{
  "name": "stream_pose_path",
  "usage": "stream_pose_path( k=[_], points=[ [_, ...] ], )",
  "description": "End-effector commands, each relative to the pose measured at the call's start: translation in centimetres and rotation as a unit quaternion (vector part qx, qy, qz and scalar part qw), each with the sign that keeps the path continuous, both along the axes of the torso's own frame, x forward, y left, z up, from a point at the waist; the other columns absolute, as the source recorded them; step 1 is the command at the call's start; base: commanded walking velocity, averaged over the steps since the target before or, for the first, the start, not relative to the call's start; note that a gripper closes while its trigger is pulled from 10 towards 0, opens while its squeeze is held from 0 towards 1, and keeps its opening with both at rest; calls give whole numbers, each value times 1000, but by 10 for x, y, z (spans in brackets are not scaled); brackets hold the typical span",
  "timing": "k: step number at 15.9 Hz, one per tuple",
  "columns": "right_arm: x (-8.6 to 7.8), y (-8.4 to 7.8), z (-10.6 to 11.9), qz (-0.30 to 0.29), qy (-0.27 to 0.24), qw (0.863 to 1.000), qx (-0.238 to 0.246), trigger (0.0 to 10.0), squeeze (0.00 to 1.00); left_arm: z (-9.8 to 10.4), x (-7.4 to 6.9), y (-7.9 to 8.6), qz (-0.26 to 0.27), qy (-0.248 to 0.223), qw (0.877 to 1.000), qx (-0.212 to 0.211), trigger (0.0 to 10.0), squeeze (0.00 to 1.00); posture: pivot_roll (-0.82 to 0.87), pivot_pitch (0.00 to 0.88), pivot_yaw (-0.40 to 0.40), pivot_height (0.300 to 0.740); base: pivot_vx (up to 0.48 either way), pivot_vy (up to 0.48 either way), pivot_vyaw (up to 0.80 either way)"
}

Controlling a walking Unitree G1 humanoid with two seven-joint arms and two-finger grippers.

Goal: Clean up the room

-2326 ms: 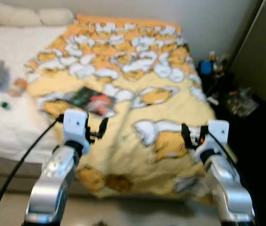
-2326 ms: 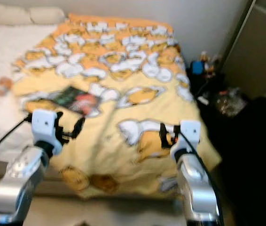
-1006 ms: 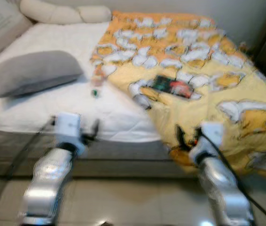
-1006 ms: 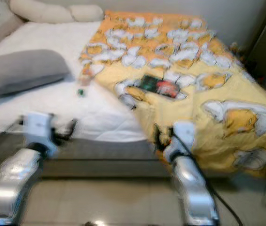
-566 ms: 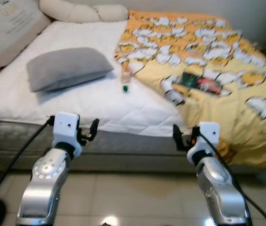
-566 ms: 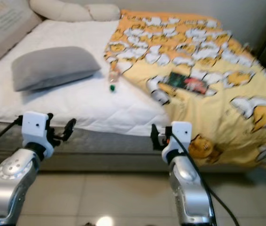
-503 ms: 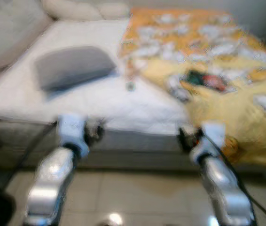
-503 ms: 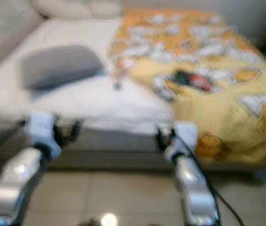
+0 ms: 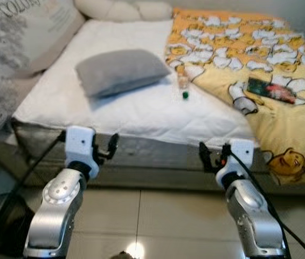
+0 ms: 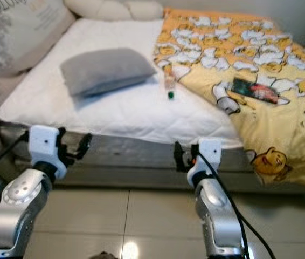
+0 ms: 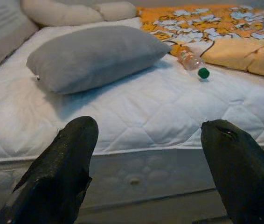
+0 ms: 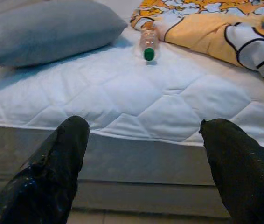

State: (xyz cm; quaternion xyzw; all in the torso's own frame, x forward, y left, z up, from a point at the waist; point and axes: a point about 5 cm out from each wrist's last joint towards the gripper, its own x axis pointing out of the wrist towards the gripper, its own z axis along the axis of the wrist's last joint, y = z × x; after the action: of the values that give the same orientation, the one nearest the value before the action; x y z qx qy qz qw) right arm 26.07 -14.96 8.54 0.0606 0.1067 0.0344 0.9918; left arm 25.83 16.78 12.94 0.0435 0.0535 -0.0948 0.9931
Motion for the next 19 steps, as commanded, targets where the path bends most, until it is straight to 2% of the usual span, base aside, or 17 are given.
stream_pose_path(
  k=[1,19],
  points=[
    [1,-2,4,-2,-6,1000,2,10000,0,3,0,-2,-7,-11,1000,7,10000,0,-10,0,11,740,307,0,0],
    [10,-5,8,6,-11,1000,-11,10000,0,3,2,-3,-8,-12,1000,11,10000,0,-10,0,10,740,315,0,0]
  ],
)
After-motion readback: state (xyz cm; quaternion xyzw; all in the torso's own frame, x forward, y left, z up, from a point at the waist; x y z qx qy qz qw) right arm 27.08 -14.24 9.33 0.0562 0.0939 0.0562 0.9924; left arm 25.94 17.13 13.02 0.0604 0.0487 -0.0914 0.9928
